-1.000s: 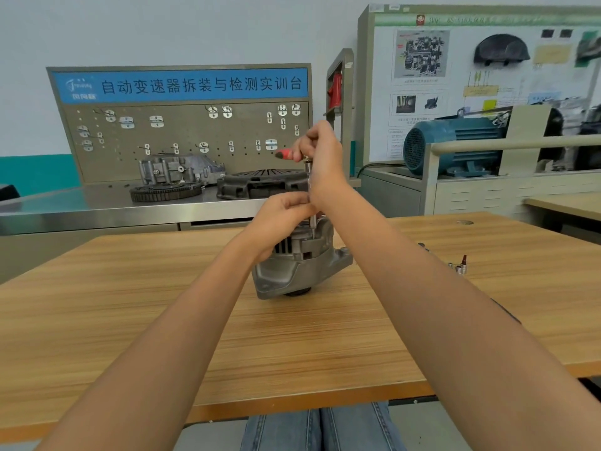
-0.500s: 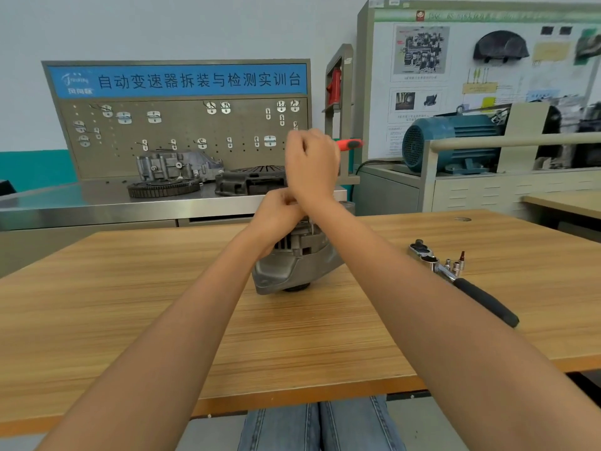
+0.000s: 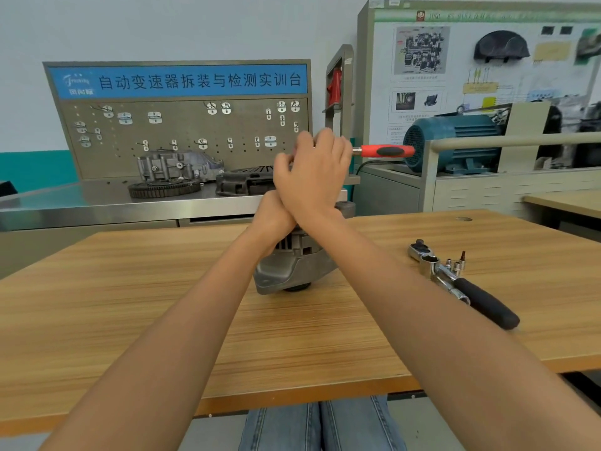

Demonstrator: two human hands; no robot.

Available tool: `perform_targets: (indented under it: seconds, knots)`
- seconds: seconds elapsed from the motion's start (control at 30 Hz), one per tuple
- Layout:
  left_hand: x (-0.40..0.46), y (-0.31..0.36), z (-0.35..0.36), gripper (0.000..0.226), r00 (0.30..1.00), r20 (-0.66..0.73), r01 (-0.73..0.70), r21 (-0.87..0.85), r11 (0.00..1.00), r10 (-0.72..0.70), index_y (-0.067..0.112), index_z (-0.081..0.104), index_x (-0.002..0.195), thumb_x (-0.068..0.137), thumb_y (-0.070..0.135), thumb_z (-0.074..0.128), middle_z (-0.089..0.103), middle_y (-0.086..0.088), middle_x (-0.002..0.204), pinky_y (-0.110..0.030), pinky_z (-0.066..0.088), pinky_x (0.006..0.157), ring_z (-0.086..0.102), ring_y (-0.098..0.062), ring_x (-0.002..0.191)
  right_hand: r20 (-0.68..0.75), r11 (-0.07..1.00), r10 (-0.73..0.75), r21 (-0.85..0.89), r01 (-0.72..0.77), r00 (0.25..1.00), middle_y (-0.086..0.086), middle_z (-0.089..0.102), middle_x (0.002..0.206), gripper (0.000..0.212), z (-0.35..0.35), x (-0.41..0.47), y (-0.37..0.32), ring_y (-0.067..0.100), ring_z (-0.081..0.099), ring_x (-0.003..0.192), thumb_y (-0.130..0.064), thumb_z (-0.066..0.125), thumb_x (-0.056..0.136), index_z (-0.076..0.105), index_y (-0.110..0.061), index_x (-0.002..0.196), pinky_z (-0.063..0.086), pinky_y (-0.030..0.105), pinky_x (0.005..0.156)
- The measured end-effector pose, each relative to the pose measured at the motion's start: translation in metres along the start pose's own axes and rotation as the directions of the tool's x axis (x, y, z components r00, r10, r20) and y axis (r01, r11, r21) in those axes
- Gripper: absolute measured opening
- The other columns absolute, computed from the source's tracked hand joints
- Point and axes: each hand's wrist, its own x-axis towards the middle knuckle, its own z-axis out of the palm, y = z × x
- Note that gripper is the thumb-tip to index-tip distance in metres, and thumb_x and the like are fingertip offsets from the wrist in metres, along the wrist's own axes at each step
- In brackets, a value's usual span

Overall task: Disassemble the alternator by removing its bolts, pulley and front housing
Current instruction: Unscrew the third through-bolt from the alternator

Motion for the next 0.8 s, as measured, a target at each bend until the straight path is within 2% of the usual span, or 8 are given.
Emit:
perform_targets:
  seconds: [0.1, 0.2, 0.37, 0.47, 0.57, 0.63, 0.73, 0.8]
  knots:
    - [-0.001, 0.0, 0.0, 0.025, 0.999, 0.005, -0.037, -0.058, 0.998, 0.038, 0.018, 0.058, 0.069, 0.088, 0.003, 0.054, 0.058, 0.013, 0.053, -0.007, 0.038, 0.047, 0.05, 0.004, 0.051, 0.096, 0.921, 0.086, 0.373, -0.116, 0.992, -0.001, 0.042, 0.07, 0.033, -0.005, 0.011, -0.002, 0.018, 0.04, 0.077, -0.019, 0.048, 0.087, 0.039, -0.015, 0.056, 0.036, 0.037, 0.086]
    - [-0.004, 0.001, 0.001, 0.016, 0.992, 0.099, -0.062, -0.106, 0.992, 0.073, 0.026, 0.067, 0.081, 0.091, 0.017, 0.059, 0.07, 0.015, 0.075, -0.011, 0.044, 0.072, 0.062, 0.006, 0.075, 0.391, 0.534, 0.229, 0.715, -0.451, 0.891, -0.003, 0.034, 0.053, 0.045, -0.016, 0.025, 0.002, 0.013, 0.034, 0.057, -0.013, 0.044, 0.092, 0.03, -0.017, 0.049, 0.033, 0.031, 0.063]
    - [-0.005, -0.002, -0.001, 0.018, 0.982, 0.159, -0.079, -0.151, 0.985, 0.103, 0.034, 0.07, 0.084, 0.093, 0.023, 0.057, 0.073, 0.019, 0.085, -0.015, 0.043, 0.082, 0.064, 0.007, 0.088, 0.634, 0.106, 0.283, 0.725, -0.68, 0.72, 0.004, 0.041, 0.052, 0.044, -0.022, 0.035, 0.005, 0.017, 0.047, 0.059, -0.017, 0.037, 0.093, 0.034, -0.013, 0.049, 0.034, 0.033, 0.091]
    - [-0.004, -0.003, -0.002, 0.017, 0.99, 0.114, -0.063, -0.142, 0.988, 0.079, 0.024, 0.069, 0.082, 0.091, 0.013, 0.059, 0.071, 0.009, 0.083, -0.017, 0.048, 0.08, 0.065, -0.005, 0.086, 0.437, 0.388, 0.302, 0.755, -0.528, 0.847, 0.0, 0.039, 0.056, 0.042, -0.016, 0.024, -0.003, 0.015, 0.041, 0.06, -0.013, 0.041, 0.093, 0.035, -0.015, 0.051, 0.034, 0.029, 0.066]
    - [0.0, -0.004, -0.002, 0.026, 0.999, 0.018, -0.026, -0.048, 0.998, 0.027, 0.013, 0.059, 0.068, 0.089, 0.0, 0.052, 0.057, 0.002, 0.061, -0.017, 0.04, 0.053, 0.048, -0.005, 0.057, 0.026, 0.962, 0.073, 0.262, -0.077, 0.997, -0.001, 0.045, 0.073, 0.02, -0.004, 0.002, 0.001, 0.016, 0.041, 0.077, -0.019, 0.049, 0.085, 0.051, -0.013, 0.066, 0.036, 0.036, 0.09]
    - [0.001, -0.004, -0.001, 0.025, 1.0, 0.008, -0.007, -0.026, 1.0, 0.007, 0.013, 0.056, 0.068, 0.089, 0.0, 0.05, 0.053, 0.002, 0.058, -0.016, 0.035, 0.048, 0.042, -0.003, 0.052, -0.055, 0.995, 0.04, 0.093, -0.035, 0.998, 0.002, 0.048, 0.082, 0.014, -0.001, -0.002, -0.001, 0.02, 0.044, 0.087, -0.023, 0.052, 0.081, 0.058, -0.011, 0.076, 0.028, 0.04, 0.103]
    - [-0.001, -0.004, -0.001, 0.028, 0.999, 0.005, -0.043, -0.06, 0.997, 0.043, 0.014, 0.056, 0.065, 0.087, -0.001, 0.052, 0.055, 0.007, 0.051, -0.011, 0.036, 0.045, 0.046, 0.003, 0.046, 0.023, 0.925, 0.1, 0.365, -0.101, 0.995, -0.004, 0.04, 0.071, 0.029, -0.004, 0.006, -0.005, 0.017, 0.041, 0.079, -0.019, 0.051, 0.085, 0.041, -0.015, 0.058, 0.032, 0.038, 0.097]
    - [-0.003, -0.003, 0.0, 0.021, 0.996, 0.048, -0.072, -0.103, 0.992, 0.078, 0.018, 0.065, 0.075, 0.089, 0.005, 0.056, 0.066, 0.014, 0.062, -0.008, 0.046, 0.06, 0.058, 0.006, 0.062, 0.205, 0.73, 0.2, 0.621, -0.285, 0.958, -0.005, 0.034, 0.061, 0.041, -0.012, 0.016, -0.003, 0.015, 0.036, 0.067, -0.014, 0.047, 0.089, 0.031, -0.018, 0.051, 0.035, 0.035, 0.078]
